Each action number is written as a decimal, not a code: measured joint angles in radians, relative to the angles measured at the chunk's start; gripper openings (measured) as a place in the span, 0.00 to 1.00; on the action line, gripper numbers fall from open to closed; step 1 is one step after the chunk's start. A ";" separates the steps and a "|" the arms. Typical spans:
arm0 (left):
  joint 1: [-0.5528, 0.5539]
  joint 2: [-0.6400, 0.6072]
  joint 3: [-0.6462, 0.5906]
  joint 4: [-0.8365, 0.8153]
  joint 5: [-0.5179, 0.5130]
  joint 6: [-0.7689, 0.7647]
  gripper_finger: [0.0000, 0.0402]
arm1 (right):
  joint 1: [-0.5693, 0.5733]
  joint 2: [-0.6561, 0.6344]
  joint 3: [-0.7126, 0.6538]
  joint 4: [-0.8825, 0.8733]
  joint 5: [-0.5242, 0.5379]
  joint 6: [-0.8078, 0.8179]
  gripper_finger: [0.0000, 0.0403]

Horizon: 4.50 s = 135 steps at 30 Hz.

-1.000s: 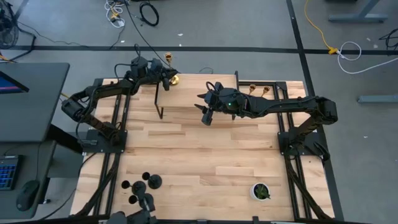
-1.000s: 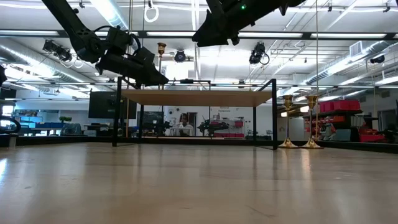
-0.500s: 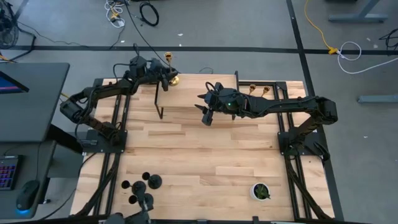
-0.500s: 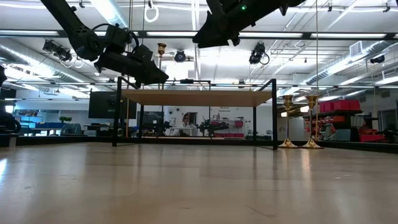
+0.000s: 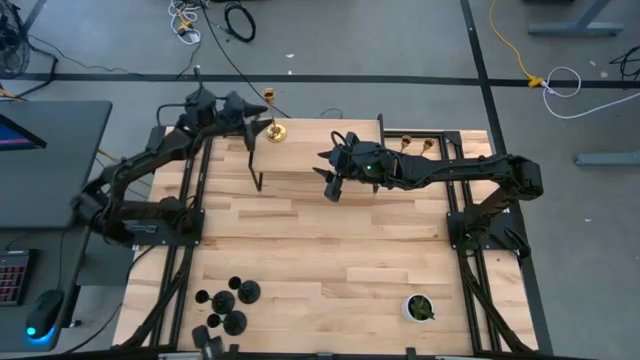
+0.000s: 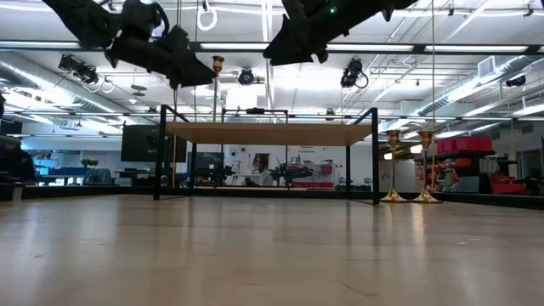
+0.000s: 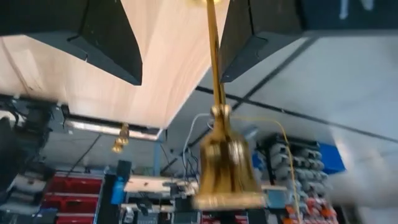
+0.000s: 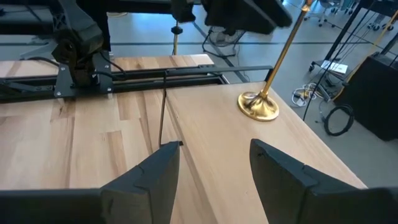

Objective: Pick & Place candle stick holders
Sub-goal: Put the top right black candle holder on the shelf

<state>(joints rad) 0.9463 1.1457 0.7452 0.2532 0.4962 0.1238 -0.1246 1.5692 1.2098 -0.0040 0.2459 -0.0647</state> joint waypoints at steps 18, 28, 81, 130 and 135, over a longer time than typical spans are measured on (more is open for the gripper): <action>-0.143 -0.345 0.001 -0.469 0.248 -0.012 0.53 | 0.000 0.000 0.000 -0.006 0.000 -0.002 0.49; -0.473 -0.535 0.000 -0.736 0.246 0.044 0.52 | 0.002 0.000 0.000 -0.006 0.000 -0.001 0.49; -1.833 -0.489 -0.288 -0.509 -0.903 -0.375 0.52 | 0.002 0.000 0.000 0.003 -0.002 -0.005 0.49; -1.833 -0.249 -0.312 -0.214 -0.854 -0.234 0.09 | 0.002 0.000 0.000 0.003 -0.002 -0.008 0.49; -1.833 -0.249 -0.312 -0.213 -0.872 -0.232 0.09 | 0.002 0.000 0.000 0.003 -0.001 -0.008 0.49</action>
<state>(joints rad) -0.8871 0.8967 0.4335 0.0399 -0.3758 -0.1083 -0.1225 1.5692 1.2097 -0.0010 0.2447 -0.0730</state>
